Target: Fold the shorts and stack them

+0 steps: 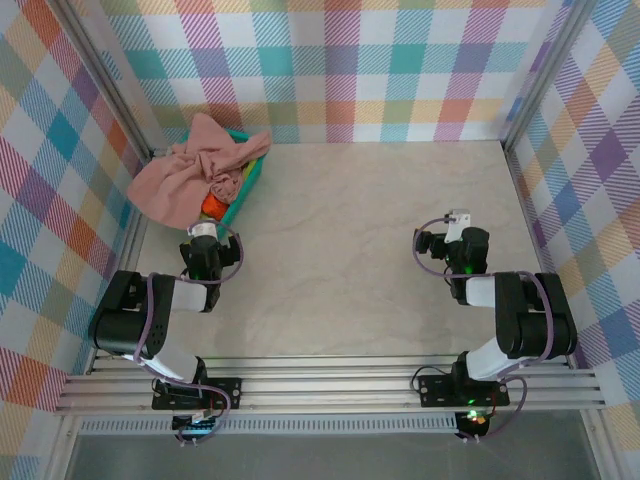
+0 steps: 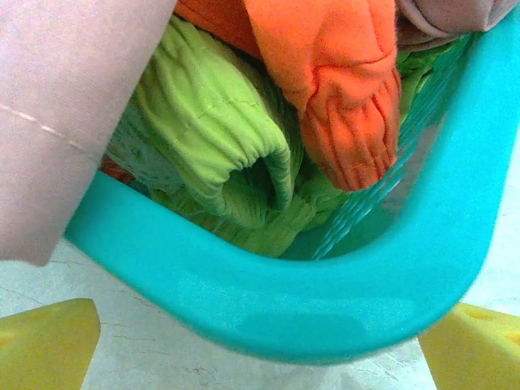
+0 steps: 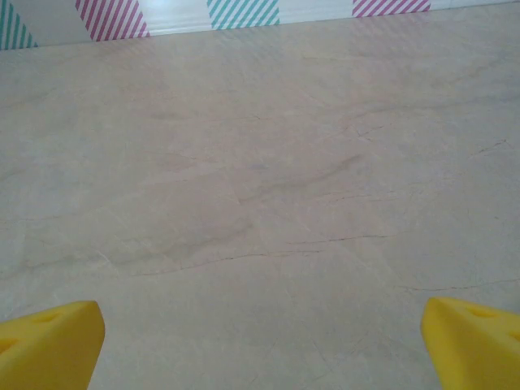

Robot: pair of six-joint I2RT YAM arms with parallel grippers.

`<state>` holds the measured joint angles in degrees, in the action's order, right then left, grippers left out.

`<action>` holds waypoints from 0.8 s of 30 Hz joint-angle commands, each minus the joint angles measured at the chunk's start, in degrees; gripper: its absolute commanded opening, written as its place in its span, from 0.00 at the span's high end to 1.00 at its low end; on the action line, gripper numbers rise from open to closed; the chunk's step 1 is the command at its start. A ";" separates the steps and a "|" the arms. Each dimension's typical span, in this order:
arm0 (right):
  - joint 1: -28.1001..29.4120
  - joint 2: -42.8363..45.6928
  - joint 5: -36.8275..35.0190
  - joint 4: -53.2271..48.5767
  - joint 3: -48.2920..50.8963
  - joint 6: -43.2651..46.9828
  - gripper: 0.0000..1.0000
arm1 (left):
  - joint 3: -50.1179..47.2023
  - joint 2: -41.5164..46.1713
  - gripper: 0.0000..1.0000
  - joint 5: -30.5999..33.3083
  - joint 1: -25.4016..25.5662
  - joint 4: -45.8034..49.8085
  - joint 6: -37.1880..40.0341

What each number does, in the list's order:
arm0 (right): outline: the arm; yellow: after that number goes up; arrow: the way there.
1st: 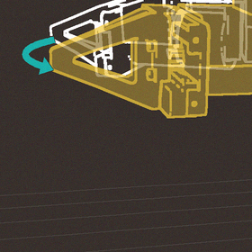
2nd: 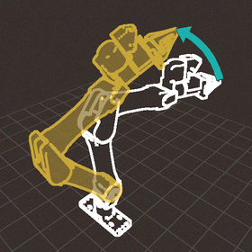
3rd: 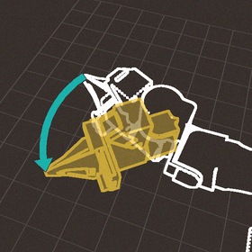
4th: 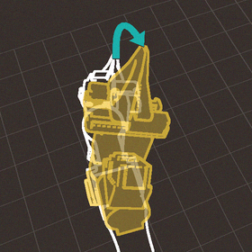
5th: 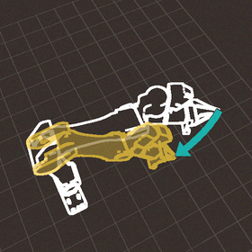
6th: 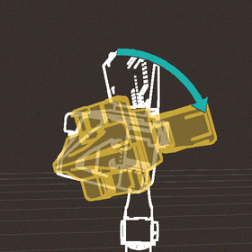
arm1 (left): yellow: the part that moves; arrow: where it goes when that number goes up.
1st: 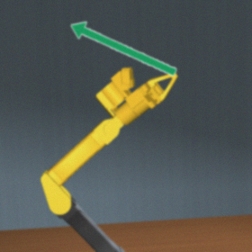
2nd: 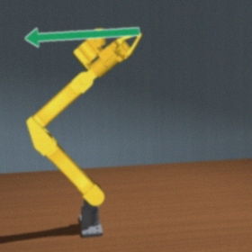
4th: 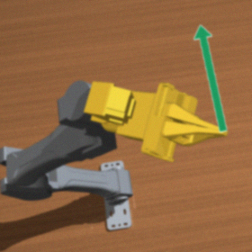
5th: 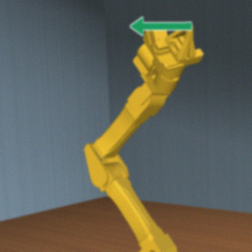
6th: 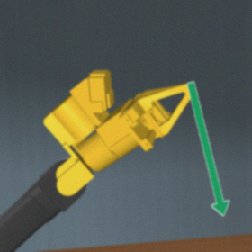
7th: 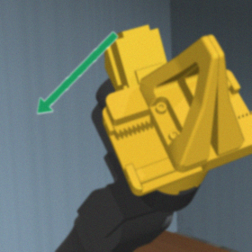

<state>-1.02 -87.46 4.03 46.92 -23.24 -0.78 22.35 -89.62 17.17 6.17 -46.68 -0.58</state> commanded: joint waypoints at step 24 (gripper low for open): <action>0.36 5.28 0.23 -8.08 -2.70 0.34 0.01 | 1.19 4.37 0.00 1.14 0.75 2.62 0.71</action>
<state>-1.02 -86.15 4.03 43.42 -23.62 -0.78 22.35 -88.58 17.19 6.31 -45.52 -0.51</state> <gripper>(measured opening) 0.995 0.998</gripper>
